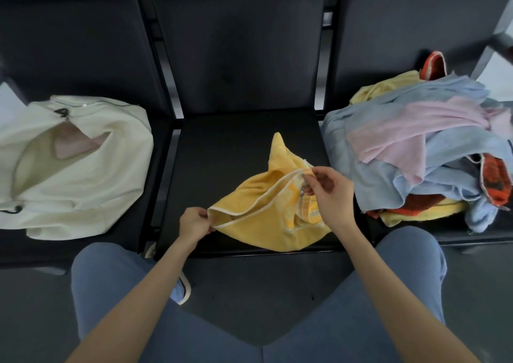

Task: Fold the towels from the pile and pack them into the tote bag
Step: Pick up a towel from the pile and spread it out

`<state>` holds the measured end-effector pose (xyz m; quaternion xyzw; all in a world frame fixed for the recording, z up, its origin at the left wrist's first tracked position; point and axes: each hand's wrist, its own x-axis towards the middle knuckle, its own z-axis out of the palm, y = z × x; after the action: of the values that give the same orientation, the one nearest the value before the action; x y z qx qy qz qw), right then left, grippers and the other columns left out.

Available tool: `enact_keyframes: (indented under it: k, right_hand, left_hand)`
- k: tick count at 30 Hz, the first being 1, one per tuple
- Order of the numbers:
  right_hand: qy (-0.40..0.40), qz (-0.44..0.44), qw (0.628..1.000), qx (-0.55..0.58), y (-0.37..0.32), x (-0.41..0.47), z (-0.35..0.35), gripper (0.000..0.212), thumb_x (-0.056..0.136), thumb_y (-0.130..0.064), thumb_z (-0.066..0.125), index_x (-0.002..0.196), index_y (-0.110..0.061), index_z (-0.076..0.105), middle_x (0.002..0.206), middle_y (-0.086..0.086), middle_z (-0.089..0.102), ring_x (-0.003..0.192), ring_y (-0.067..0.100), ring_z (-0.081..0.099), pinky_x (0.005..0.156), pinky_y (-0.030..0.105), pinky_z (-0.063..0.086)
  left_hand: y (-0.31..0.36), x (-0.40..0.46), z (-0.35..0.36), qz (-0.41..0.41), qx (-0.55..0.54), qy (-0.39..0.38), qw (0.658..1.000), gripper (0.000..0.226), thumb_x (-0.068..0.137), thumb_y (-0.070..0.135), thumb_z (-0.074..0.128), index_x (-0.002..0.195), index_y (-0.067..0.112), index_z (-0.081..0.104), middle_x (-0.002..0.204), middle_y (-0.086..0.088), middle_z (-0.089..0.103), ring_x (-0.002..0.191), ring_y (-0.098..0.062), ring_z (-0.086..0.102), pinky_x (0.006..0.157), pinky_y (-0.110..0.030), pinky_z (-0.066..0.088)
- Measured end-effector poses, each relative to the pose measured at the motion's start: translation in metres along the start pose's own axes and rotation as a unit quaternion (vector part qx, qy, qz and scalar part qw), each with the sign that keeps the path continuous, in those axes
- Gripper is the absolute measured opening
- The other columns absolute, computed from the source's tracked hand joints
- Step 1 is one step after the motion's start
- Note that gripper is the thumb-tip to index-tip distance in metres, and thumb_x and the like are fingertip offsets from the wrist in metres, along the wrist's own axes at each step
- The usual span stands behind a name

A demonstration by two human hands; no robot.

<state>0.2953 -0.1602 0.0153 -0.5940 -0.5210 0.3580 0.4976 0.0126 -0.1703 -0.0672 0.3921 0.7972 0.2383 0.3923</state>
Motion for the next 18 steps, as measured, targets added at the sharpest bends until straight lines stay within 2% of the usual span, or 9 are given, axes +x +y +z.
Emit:
enact_keyframes:
  k: [1,3,5,8,10,12,15,17,18]
  right_hand:
    - [0.013,-0.002,1.0,0.0,-0.004,0.0,-0.004,0.012,0.089,-0.012,0.065,0.099,-0.006,0.067,0.076,0.006,0.069,0.065,0.013,0.067,0.067,0.023,0.056]
    - [0.053,-0.01,0.999,0.005,-0.015,0.003,-0.014,0.01,0.091,-0.014,0.063,0.097,-0.007,0.066,0.075,0.007,0.069,0.063,0.01,0.066,0.064,0.021,0.054]
    - [0.1,-0.016,0.994,0.031,-0.03,0.009,-0.027,0.006,0.092,-0.012,0.062,0.094,-0.007,0.064,0.071,0.004,0.067,0.06,0.003,0.063,0.06,0.016,0.051]
    - [0.149,-0.027,0.987,0.045,-0.05,0.014,-0.044,0.009,0.093,-0.011,0.06,0.096,-0.004,0.063,0.07,-0.001,0.064,0.057,-0.002,0.061,0.058,0.011,0.047]
    - [0.166,-0.036,0.984,0.051,-0.06,0.013,-0.05,0.012,0.093,-0.013,0.06,0.098,-0.002,0.063,0.072,0.0,0.064,0.059,-0.002,0.06,0.059,0.011,0.048]
    - [0.185,-0.047,0.979,0.065,-0.072,0.011,-0.053,0.011,0.093,-0.015,0.06,0.098,-0.006,0.064,0.073,-0.001,0.065,0.062,0.001,0.061,0.063,0.017,0.05]
    - [0.206,-0.075,0.973,0.068,-0.099,0.007,-0.056,0.009,0.094,-0.022,0.06,0.098,-0.015,0.063,0.08,0.0,0.065,0.073,0.011,0.061,0.069,0.021,0.051]
    - [0.217,-0.093,0.97,0.057,-0.118,0.003,-0.059,0.013,0.094,-0.025,0.059,0.101,-0.014,0.062,0.086,0.0,0.064,0.078,0.011,0.059,0.068,0.013,0.048]
    - [0.222,-0.102,0.968,0.049,-0.127,0.0,-0.061,0.015,0.094,-0.025,0.058,0.102,-0.012,0.062,0.087,0.0,0.064,0.079,0.01,0.058,0.068,0.011,0.047]
  left_hand:
    - [0.004,-0.002,0.0,0.007,-0.003,0.023,1.0,0.01,0.083,0.003,0.069,0.074,0.007,0.068,0.067,-0.009,0.067,0.064,-0.021,0.068,0.062,-0.03,0.058]
    - [0.017,-0.004,-0.008,-0.001,-0.057,0.049,0.997,0.002,0.083,0.0,0.07,0.083,-0.002,0.07,0.064,-0.009,0.065,0.052,-0.015,0.066,0.054,-0.025,0.057]
    - [0.037,-0.004,-0.027,0.013,-0.098,0.063,0.993,0.011,0.082,-0.001,0.072,0.092,-0.006,0.068,0.065,-0.01,0.064,0.044,-0.008,0.063,0.047,-0.019,0.054]
    - [0.079,-0.016,-0.068,0.113,-0.049,0.102,0.987,0.009,0.079,0.005,0.075,0.087,0.001,0.073,0.066,-0.003,0.067,0.06,-0.011,0.067,0.064,-0.026,0.058]
    - [0.11,-0.032,-0.096,0.2,0.002,0.173,0.965,0.004,0.078,0.009,0.073,0.082,0.01,0.074,0.069,0.003,0.066,0.068,-0.008,0.062,0.073,-0.026,0.05]
    - [0.14,-0.05,-0.119,0.259,0.008,0.248,0.934,0.005,0.079,0.016,0.07,0.084,0.014,0.071,0.075,0.004,0.065,0.073,-0.008,0.058,0.07,-0.021,0.041]
    - [0.175,-0.077,-0.144,0.308,-0.08,0.341,0.885,0.011,0.081,0.021,0.065,0.089,0.014,0.062,0.081,0.005,0.061,0.076,-0.008,0.055,0.064,-0.014,0.038]
    - [0.191,-0.095,-0.157,0.327,-0.156,0.358,0.86,0.012,0.082,0.02,0.06,0.093,0.014,0.061,0.083,0.005,0.062,0.076,-0.008,0.057,0.066,-0.013,0.043]
    - [0.195,-0.1,-0.163,0.331,-0.173,0.35,0.859,0.01,0.084,0.02,0.058,0.091,0.014,0.062,0.08,0.005,0.063,0.072,-0.009,0.061,0.067,-0.017,0.048]
